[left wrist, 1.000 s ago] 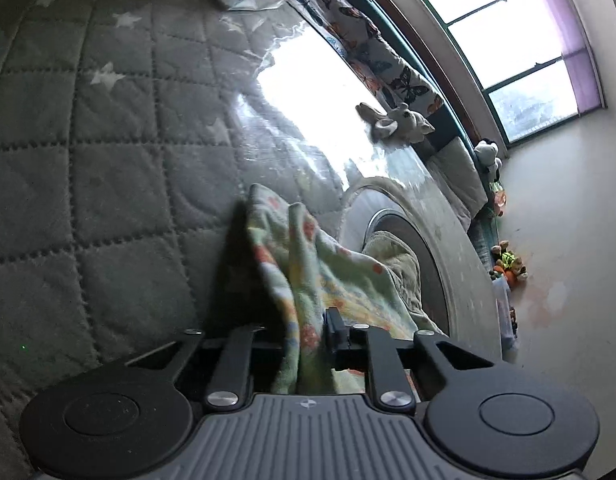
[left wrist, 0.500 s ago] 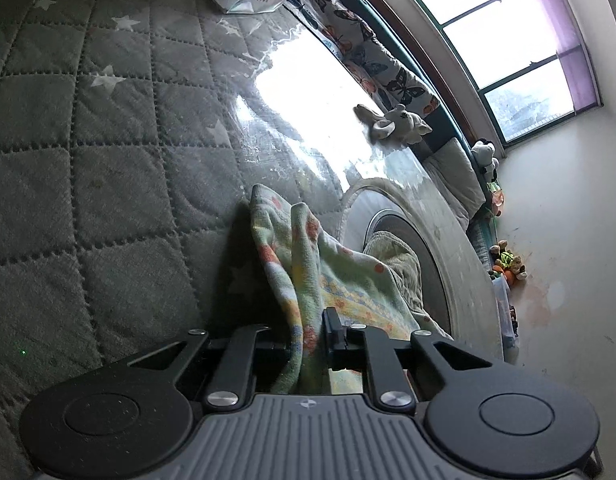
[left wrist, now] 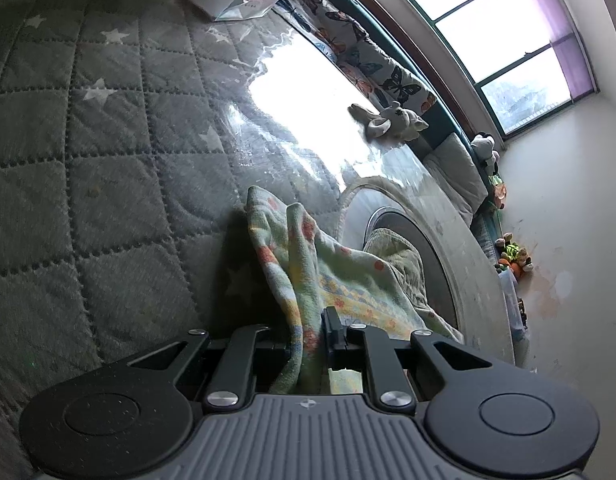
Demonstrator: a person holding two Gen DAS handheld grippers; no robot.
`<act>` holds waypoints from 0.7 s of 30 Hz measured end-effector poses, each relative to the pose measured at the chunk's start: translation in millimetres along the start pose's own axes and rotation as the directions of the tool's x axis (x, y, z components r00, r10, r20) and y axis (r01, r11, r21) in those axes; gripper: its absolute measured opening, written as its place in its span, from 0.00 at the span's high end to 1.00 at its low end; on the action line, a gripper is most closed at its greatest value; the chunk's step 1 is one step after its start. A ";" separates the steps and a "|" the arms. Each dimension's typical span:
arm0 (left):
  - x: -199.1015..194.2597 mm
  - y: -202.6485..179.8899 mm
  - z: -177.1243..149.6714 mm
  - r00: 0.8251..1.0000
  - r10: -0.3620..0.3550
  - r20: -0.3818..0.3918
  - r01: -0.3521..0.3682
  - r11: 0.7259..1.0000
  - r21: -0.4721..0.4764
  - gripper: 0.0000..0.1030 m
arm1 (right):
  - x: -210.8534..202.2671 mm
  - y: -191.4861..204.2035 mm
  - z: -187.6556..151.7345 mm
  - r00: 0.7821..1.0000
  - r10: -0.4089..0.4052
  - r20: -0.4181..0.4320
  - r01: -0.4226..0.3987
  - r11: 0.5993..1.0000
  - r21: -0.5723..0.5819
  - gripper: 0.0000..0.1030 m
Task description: Fold clothes
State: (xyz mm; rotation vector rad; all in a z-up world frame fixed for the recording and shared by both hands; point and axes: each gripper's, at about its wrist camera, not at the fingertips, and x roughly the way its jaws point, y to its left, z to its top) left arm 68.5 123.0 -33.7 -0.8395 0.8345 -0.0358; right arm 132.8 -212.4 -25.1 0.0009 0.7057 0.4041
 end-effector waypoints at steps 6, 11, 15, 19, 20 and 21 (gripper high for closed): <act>-4.2 -7.3 -0.2 1.000 0.007 0.013 -0.008 0.999 0.041 0.86 | -9.2 3.6 0.3 0.999 0.014 0.034 -0.014 1.000 0.018 0.93; -11.2 -22.7 0.7 0.999 -0.001 0.041 -0.004 0.994 0.112 0.89 | -31.3 6.2 7.7 0.995 0.034 0.095 -0.037 0.999 0.028 0.96; -17.1 -33.0 1.5 0.998 -0.014 0.059 0.006 0.990 0.139 0.90 | -46.6 14.5 19.6 0.990 0.056 0.133 -0.056 0.998 -0.004 0.96; -32.2 -36.4 3.0 0.995 -0.027 0.093 0.012 0.989 0.150 0.91 | -57.1 28.3 34.5 0.983 0.086 0.161 -0.078 0.995 -0.058 0.97; -37.6 -35.6 4.1 0.994 -0.028 0.106 0.012 0.989 0.150 0.91 | -59.0 32.9 39.6 0.981 0.101 0.166 -0.091 0.993 -0.069 0.97; -44.0 -34.0 5.7 0.992 -0.028 0.119 0.011 0.989 0.147 0.91 | -60.1 37.8 44.0 0.979 0.112 0.172 -0.100 0.992 -0.080 0.97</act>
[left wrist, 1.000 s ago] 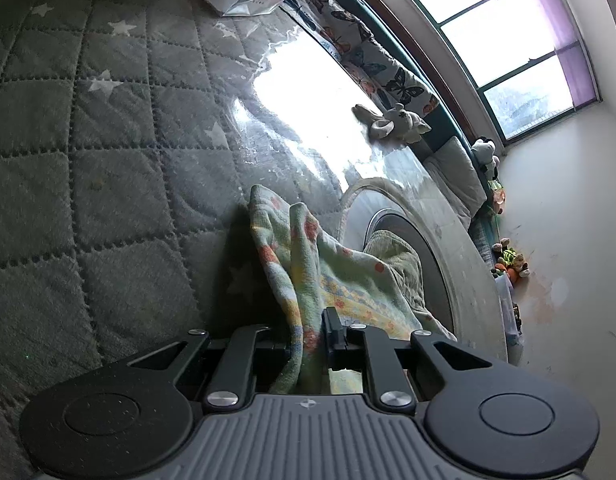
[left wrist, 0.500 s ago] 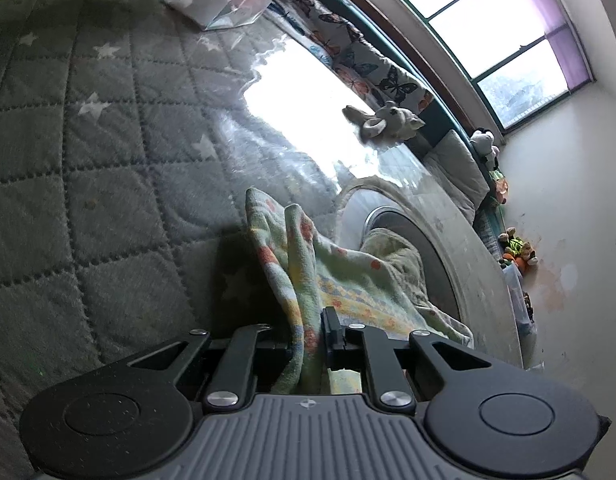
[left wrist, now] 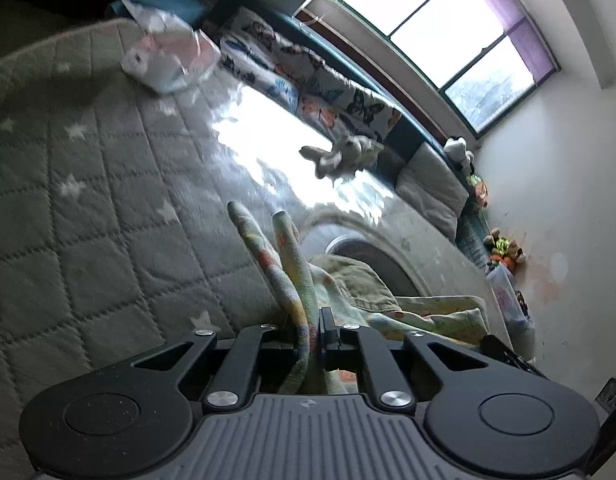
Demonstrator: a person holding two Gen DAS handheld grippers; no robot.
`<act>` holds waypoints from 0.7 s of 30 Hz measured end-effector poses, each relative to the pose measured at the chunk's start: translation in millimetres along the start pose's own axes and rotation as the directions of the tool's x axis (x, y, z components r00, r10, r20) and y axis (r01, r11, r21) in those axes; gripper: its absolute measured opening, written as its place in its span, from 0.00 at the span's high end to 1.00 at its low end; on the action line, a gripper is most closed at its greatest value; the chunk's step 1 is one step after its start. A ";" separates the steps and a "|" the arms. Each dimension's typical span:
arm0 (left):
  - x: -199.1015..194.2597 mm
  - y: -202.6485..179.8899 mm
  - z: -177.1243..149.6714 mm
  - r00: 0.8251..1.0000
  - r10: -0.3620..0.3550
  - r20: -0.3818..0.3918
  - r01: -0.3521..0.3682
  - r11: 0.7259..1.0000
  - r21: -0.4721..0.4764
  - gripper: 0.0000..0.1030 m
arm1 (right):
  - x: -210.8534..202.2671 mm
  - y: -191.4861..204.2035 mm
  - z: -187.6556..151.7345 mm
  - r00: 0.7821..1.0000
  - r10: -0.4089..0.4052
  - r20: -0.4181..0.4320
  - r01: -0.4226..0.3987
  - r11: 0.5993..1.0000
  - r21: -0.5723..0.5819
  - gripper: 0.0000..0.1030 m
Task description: Fold clothes
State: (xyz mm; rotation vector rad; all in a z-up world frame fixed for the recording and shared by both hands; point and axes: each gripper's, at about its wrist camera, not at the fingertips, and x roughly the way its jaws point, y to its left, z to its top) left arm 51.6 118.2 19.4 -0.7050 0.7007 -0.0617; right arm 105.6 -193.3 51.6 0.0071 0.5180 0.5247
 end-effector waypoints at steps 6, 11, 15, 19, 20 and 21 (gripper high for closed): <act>-45.2 15.7 16.9 0.994 0.038 0.106 -0.037 0.999 -0.012 0.91 | 12.0 35.2 28.7 0.996 0.080 0.041 -0.078 0.996 -0.050 0.97; -87.4 36.7 33.8 0.972 0.104 0.210 -0.099 0.995 -0.034 0.91 | 39.3 78.5 48.0 0.984 0.173 0.042 -0.167 0.980 -0.112 0.97; -111.8 58.9 44.8 0.948 0.167 0.272 -0.152 0.986 -0.076 0.91 | 67.5 114.6 59.9 0.970 0.243 0.022 -0.238 0.962 -0.133 0.97; -123.2 82.8 48.9 0.923 0.245 0.296 -0.217 0.968 -0.125 0.91 | 92.2 145.4 65.0 0.953 0.302 0.000 -0.299 0.942 -0.152 0.97; -123.0 89.0 48.5 0.919 0.264 0.292 -0.233 0.963 -0.136 0.91 | 99.1 152.9 64.6 0.950 0.313 -0.009 -0.310 0.938 -0.155 0.97; -120.8 94.9 47.2 0.918 0.280 0.281 -0.248 0.958 -0.147 0.90 | 106.4 160.6 63.9 0.946 0.322 -0.019 -0.321 0.934 -0.158 0.97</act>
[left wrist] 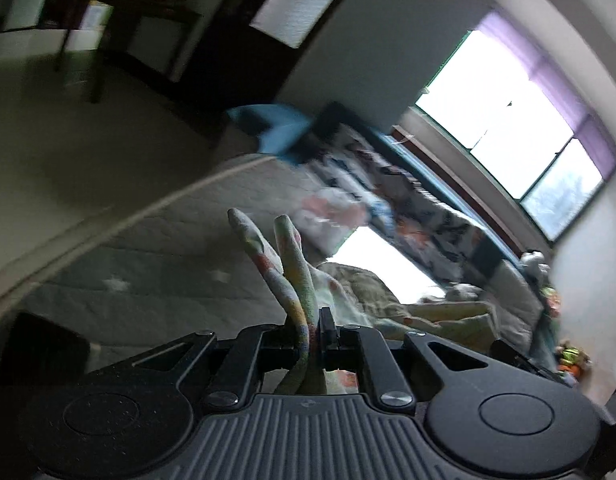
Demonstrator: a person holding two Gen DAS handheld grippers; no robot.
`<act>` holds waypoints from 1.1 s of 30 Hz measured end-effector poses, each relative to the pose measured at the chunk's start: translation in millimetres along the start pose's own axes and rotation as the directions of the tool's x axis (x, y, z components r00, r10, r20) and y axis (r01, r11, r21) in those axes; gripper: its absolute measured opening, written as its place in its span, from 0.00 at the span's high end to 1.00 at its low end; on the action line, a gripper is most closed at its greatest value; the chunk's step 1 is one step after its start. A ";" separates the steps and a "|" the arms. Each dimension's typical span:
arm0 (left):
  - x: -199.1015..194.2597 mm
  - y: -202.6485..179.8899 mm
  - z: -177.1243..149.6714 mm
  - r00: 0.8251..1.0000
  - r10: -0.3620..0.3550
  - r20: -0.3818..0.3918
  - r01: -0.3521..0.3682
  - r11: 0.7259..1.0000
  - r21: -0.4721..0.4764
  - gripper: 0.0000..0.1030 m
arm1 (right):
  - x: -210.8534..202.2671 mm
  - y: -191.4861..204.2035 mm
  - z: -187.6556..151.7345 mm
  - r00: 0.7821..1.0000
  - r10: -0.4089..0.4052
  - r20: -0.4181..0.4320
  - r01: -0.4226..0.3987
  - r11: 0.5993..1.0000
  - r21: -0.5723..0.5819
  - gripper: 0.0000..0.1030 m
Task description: Fold clothes
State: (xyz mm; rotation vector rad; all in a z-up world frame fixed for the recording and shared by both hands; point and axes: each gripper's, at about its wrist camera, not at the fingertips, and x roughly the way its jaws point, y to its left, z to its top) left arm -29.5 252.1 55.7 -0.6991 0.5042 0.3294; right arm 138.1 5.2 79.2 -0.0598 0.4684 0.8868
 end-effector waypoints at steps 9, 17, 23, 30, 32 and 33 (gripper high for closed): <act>27.5 35.6 -27.5 0.983 0.144 -0.115 -0.147 0.989 -0.017 0.86 | 58.0 11.5 -35.4 0.977 -0.030 -0.212 0.016 0.998 -0.068 0.96; 13.4 32.3 -23.0 0.976 0.210 -0.062 -0.208 0.978 0.036 0.56 | 57.1 1.7 -45.0 0.962 -0.075 -0.263 0.042 0.991 -0.128 0.78; 4.3 23.3 -19.4 0.978 0.209 -0.015 -0.208 0.976 0.062 0.47 | 52.2 11.8 -44.1 0.964 -0.040 -0.263 -0.001 0.988 -0.155 0.75; 29.9 -2.2 -29.6 0.986 0.149 -0.074 -0.139 0.983 0.121 0.41 | 68.0 26.6 -39.6 0.965 -0.012 -0.260 -0.034 0.985 -0.169 0.74; 40.9 -5.5 -32.1 0.985 0.143 -0.095 -0.130 0.983 0.128 0.41 | 76.9 28.7 -41.8 0.961 -0.017 -0.276 -0.033 0.984 -0.178 0.74; 46.6 -6.3 -32.9 0.984 0.143 -0.106 -0.129 0.983 0.130 0.41 | 81.1 28.6 -43.5 0.958 -0.021 -0.285 -0.032 0.983 -0.180 0.74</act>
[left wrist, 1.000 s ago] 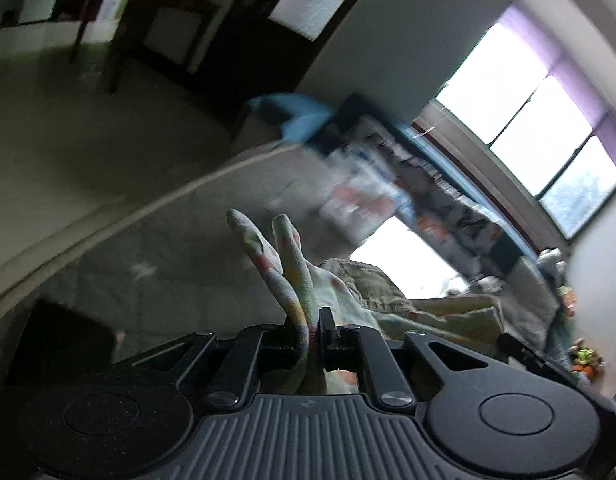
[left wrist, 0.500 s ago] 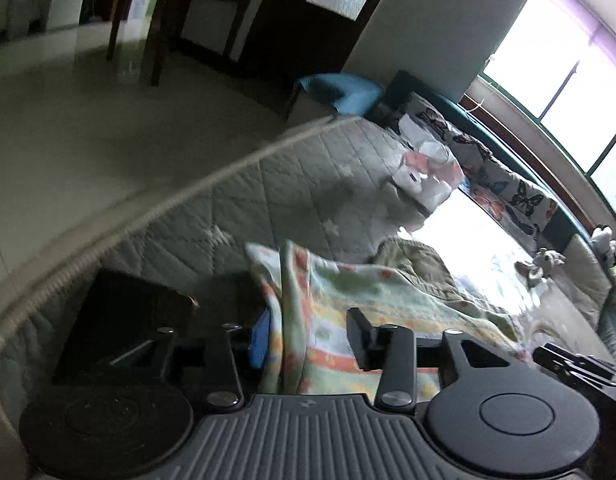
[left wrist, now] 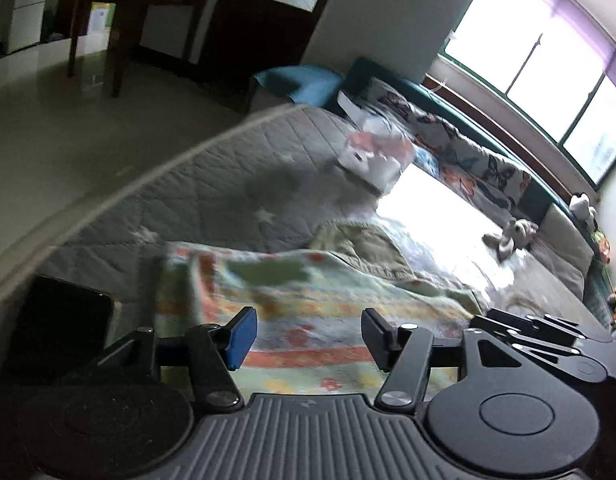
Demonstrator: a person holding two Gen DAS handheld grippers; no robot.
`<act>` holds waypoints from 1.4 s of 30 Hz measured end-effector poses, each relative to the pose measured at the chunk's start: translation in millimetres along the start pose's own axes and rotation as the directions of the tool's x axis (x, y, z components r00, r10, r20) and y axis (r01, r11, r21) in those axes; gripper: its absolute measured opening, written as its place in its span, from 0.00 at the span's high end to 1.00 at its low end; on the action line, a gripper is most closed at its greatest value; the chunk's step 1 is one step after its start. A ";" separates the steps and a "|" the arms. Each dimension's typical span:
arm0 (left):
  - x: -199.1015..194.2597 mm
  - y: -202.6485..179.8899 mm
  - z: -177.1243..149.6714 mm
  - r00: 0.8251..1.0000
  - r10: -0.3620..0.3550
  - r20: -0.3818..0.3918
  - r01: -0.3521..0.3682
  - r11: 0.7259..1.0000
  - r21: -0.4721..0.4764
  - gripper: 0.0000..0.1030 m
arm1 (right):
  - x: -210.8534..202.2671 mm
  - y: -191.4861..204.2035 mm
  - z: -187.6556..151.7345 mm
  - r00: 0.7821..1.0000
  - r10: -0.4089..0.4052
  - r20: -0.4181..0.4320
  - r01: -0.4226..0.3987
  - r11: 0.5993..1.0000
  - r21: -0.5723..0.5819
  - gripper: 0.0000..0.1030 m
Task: Fold clothes
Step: 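Lay the folded garment flat and open both grippers, pulling them back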
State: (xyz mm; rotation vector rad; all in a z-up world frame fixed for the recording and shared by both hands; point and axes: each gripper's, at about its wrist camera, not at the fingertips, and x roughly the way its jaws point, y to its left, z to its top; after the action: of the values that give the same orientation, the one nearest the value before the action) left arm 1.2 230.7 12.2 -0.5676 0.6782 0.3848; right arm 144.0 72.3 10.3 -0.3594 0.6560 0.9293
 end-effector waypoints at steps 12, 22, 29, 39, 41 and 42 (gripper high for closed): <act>-10.1 -11.3 -21.7 1.000 -0.009 -0.003 0.010 0.997 0.073 0.30 | -23.7 2.3 -14.3 1.000 0.012 -0.017 -0.013 0.998 -0.063 0.53; -18.0 -25.7 -56.0 0.999 0.045 0.009 -0.046 0.983 0.179 0.27 | -46.8 31.6 -38.2 0.999 0.045 -0.008 -0.045 0.988 -0.147 0.49; -22.1 -32.4 -62.9 0.998 0.054 0.017 -0.057 0.976 0.211 0.14 | -38.8 45.2 -39.2 0.997 0.075 -0.013 -0.076 0.988 -0.131 0.47; -29.6 -43.4 -73.8 0.997 0.073 0.040 -0.080 0.970 0.229 0.01 | -63.9 40.2 -55.2 0.997 0.072 0.010 -0.071 0.994 -0.081 0.35; -31.1 -45.0 -75.8 0.996 0.073 0.040 -0.081 0.971 0.225 0.00 | -66.8 39.8 -59.1 0.998 0.064 0.011 -0.063 0.996 -0.063 0.33; -31.7 -45.9 -76.8 0.996 0.077 0.041 -0.084 0.971 0.225 0.00 | -67.7 39.8 -60.7 0.998 0.060 0.009 -0.059 0.997 -0.054 0.32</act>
State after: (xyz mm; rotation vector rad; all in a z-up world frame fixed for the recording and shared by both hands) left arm -35.0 143.6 1.4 -0.3176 0.7054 0.3858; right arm 60.2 19.2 8.9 -0.3845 0.6357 1.0066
